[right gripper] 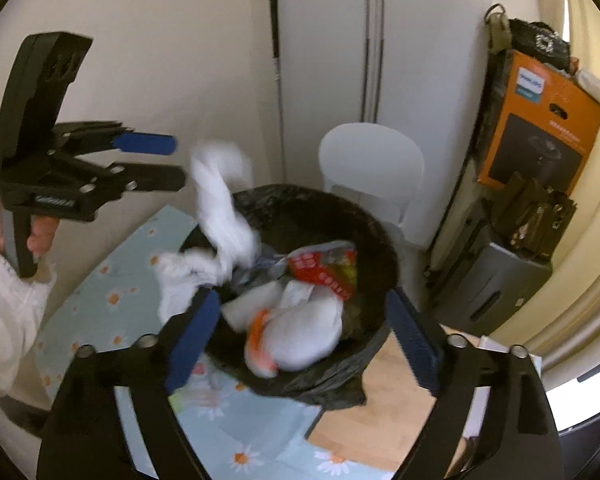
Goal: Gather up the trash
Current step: 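Carry tissue and sock over the bin and open both tools, then move both tools back toward the green container and clear cup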
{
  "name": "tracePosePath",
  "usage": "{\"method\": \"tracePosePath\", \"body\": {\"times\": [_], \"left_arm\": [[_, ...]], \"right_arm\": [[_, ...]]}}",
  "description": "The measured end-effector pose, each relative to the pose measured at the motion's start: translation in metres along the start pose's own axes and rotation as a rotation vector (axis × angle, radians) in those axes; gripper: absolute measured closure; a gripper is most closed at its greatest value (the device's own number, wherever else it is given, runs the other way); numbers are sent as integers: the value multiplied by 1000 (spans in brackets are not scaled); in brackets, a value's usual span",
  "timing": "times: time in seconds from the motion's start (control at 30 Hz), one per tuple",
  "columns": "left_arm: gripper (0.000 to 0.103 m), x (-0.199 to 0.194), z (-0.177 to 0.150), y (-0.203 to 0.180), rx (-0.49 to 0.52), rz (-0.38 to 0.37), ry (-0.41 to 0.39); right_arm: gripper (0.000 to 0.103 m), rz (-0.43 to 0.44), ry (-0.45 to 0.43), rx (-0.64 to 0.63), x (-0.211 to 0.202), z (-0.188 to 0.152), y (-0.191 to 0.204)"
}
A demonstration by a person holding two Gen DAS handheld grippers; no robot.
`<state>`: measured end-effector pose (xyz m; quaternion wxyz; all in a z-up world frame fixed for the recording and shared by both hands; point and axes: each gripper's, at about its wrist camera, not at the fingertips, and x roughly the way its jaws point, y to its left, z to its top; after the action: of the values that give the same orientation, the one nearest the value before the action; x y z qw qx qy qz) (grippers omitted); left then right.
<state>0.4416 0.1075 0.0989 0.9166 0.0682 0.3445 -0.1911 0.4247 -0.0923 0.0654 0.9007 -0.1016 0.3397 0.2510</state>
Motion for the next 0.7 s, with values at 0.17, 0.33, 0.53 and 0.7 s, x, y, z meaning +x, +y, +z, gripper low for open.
{"method": "tracePosePath", "body": {"times": [0.17, 0.33, 0.53, 0.7], "left_arm": [[12, -1, -8, 8, -22, 50, -10], [9, -11, -21, 16, -63, 84, 2], [7, -29, -41, 21, -112, 122, 17], [6, -41, -60, 23, -143, 155, 39]], "right_arm": [[16, -25, -6, 11, 1, -4, -3], [16, 1, 17, 4, 1, -12, 5], [16, 62, 33, -11, -1, -22, 24], [16, 117, 60, -20, -1, -37, 43]]}}
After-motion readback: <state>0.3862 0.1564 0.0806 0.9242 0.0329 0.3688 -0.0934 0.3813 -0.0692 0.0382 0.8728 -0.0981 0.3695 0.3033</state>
